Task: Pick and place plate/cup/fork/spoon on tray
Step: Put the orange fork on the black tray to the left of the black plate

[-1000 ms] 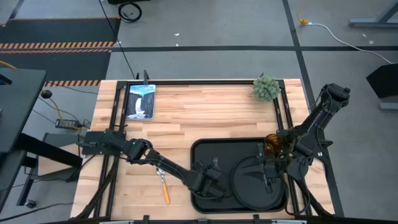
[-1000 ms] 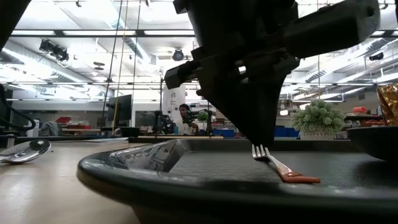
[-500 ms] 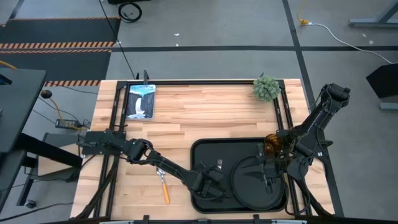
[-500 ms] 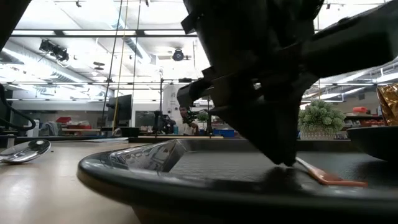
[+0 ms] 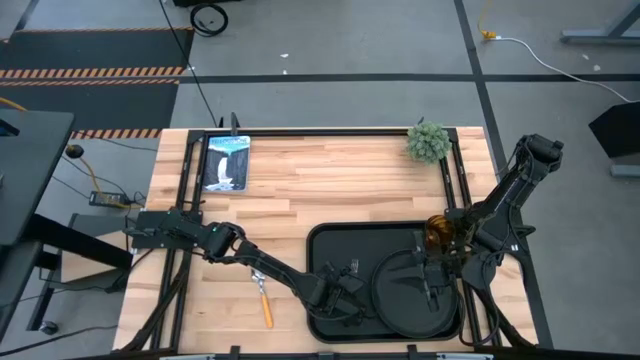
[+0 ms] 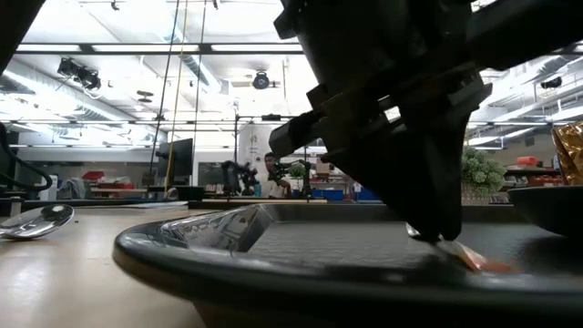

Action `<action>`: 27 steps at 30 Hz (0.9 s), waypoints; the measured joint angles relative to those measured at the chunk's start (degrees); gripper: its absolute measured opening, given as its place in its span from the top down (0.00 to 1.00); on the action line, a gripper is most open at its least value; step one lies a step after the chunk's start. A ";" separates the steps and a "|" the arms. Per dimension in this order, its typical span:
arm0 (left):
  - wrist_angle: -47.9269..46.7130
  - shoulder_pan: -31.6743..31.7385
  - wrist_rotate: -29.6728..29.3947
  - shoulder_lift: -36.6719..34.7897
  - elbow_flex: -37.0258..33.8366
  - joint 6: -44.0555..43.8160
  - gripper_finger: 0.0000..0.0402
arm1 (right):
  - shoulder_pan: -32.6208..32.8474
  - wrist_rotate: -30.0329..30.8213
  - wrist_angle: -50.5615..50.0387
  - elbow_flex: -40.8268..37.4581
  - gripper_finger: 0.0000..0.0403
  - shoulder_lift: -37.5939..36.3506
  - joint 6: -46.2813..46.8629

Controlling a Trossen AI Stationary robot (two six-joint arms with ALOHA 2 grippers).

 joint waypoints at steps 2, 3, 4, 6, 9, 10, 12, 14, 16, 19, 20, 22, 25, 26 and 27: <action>0.24 -0.26 0.64 -0.15 0.00 0.45 0.87 | 0.00 0.00 -0.02 0.00 0.72 0.00 0.00; 0.91 -0.34 1.40 -0.18 0.00 1.32 0.87 | 0.00 0.00 0.00 0.00 0.72 0.00 0.00; 1.94 -0.44 2.29 -0.19 0.00 2.18 0.87 | 0.00 0.00 0.00 0.00 0.72 0.00 0.00; 3.04 -0.72 3.90 -0.20 0.00 3.77 0.87 | 0.00 0.00 0.00 0.00 0.72 0.00 0.00; 3.62 -1.09 4.53 -0.20 0.00 4.24 0.87 | 0.00 0.00 0.00 0.00 0.72 0.00 0.02; 3.61 -1.22 4.54 -0.20 0.00 4.54 0.87 | 0.00 0.00 0.00 0.00 0.72 0.00 0.06; 3.52 -1.46 4.48 -0.28 0.00 6.65 0.87 | 0.00 0.00 0.00 0.00 0.72 0.00 0.05; 3.39 -1.49 4.47 -0.33 0.17 10.78 0.87 | 0.00 0.00 0.00 0.00 0.72 0.00 0.04; 2.69 -1.49 4.51 -0.33 1.23 17.35 0.87 | 0.00 0.00 0.00 0.00 0.72 0.00 0.04; 3.08 -1.24 4.45 -0.50 2.78 23.77 0.87 | 0.00 0.00 0.03 0.00 0.72 0.00 0.04; 3.04 -1.11 4.45 -0.50 3.25 23.94 0.87 | 0.00 0.00 0.14 0.00 0.72 0.00 0.04; 2.87 -0.68 5.00 -0.50 3.78 23.95 0.87 | 0.00 0.00 0.26 0.00 0.72 0.00 0.34; 2.13 0.14 7.54 -0.50 3.87 25.24 0.87 | 0.00 0.00 0.26 0.00 0.72 0.00 0.88; 1.75 0.36 8.01 -0.50 3.87 25.99 0.87 | 0.00 0.00 0.26 0.00 0.72 0.00 0.98; 1.69 0.55 8.27 -0.50 3.87 27.18 0.87 | 0.00 0.00 0.27 0.00 0.72 0.00 0.98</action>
